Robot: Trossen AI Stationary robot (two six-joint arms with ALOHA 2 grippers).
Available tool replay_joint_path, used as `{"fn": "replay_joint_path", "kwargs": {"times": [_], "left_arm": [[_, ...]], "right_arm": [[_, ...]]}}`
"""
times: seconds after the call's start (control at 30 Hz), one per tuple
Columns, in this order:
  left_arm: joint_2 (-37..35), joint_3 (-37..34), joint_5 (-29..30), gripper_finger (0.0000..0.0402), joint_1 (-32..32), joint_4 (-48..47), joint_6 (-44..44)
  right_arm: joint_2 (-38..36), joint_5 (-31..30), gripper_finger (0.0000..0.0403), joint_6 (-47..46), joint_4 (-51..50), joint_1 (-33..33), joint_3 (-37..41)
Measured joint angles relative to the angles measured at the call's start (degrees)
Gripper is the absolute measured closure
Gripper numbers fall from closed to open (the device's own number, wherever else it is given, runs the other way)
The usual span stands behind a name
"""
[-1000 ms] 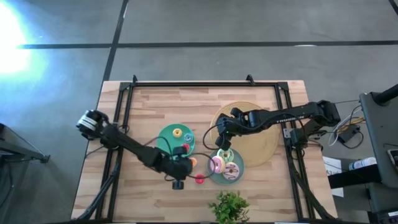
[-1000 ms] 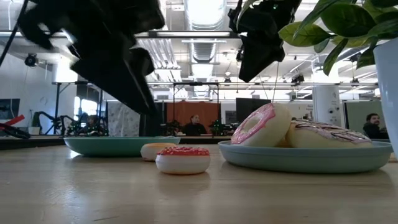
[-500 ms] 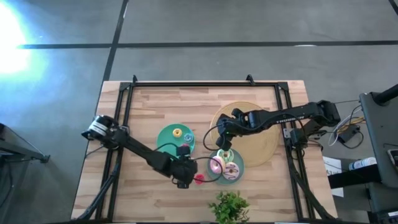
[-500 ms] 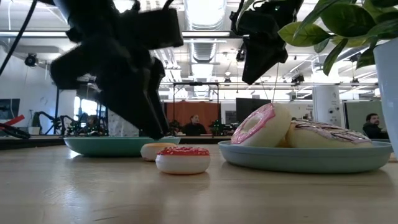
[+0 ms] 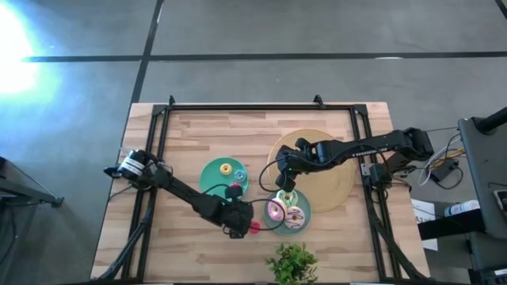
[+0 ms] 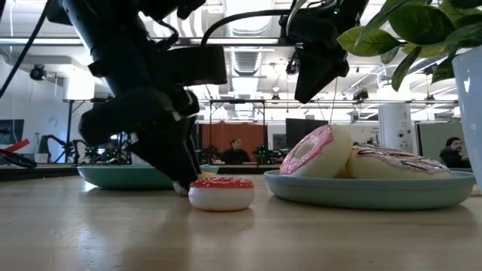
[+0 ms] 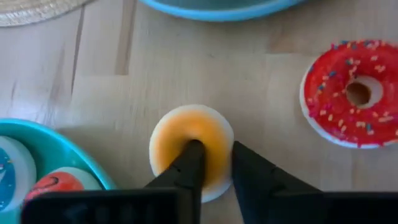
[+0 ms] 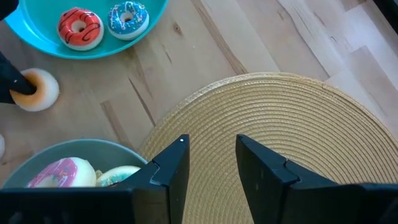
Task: Pick & Place donuts
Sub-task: Put the small white donut on the green plate
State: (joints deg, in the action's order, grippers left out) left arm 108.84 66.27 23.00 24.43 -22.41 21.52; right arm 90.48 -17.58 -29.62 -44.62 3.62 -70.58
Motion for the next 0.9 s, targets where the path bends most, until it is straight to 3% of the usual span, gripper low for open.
{"fn": "replay_joint_path", "kwargs": {"times": [0.1,0.27,0.43,0.6,0.8,0.9], "left_arm": [[-0.2,1.3,0.1,0.0392,-0.3,0.0,0.5],[-2.1,3.2,0.3,0.04,-0.9,-1.8,1.8],[-9.2,2.4,0.1,0.0401,-1.1,-7.5,5.3],[-22.0,-1.4,-5.1,0.0401,-1.2,-7.0,10.7],[-35.3,-9.8,-20.5,0.0401,-6.9,14.0,16.0],[-37.0,-12.7,-25.0,0.0401,-10.9,20.2,18.0]], "right_arm": [[0.0,0.0,0.028,0.0,0.0,0.0,0.1],[0.0,0.0,0.028,0.6,0.0,0.2,0.1],[-1.4,-0.1,0.028,6.0,1.1,1.8,0.1],[-5.2,1.1,0.028,22.4,6.3,5.6,0.1],[-6.3,6.1,0.028,49.9,19.8,11.4,0.1],[-5.6,6.0,0.028,56.3,24.2,12.5,0.2]]}}
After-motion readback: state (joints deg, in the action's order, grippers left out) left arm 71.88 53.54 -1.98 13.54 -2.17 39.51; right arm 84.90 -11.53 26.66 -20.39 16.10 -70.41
